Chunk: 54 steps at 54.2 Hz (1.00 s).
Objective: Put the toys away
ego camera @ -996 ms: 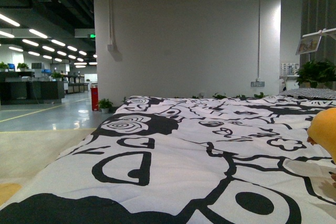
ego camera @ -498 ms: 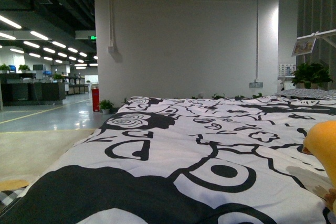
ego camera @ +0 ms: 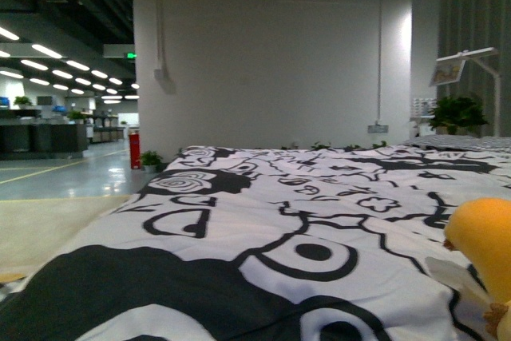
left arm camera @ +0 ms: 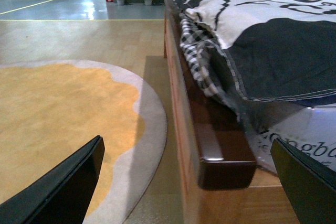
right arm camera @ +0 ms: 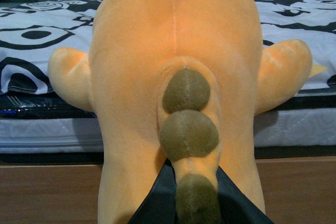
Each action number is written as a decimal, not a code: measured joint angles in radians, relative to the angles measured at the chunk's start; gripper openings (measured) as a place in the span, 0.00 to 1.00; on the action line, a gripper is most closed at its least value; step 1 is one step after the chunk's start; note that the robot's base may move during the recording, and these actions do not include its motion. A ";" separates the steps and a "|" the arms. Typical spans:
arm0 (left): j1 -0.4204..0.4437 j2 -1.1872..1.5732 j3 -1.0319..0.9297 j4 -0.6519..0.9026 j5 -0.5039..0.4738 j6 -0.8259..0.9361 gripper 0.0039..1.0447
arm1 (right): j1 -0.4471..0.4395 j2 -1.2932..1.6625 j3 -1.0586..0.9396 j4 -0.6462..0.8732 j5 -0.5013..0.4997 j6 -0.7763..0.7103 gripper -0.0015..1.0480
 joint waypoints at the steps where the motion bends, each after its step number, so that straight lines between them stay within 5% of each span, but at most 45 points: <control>1: 0.000 0.000 0.000 0.000 0.000 0.000 0.94 | 0.000 0.000 0.000 0.000 0.000 0.000 0.06; 54: -0.001 0.000 0.000 0.000 0.006 0.000 0.94 | 0.001 0.003 0.000 -0.011 0.014 -0.001 0.06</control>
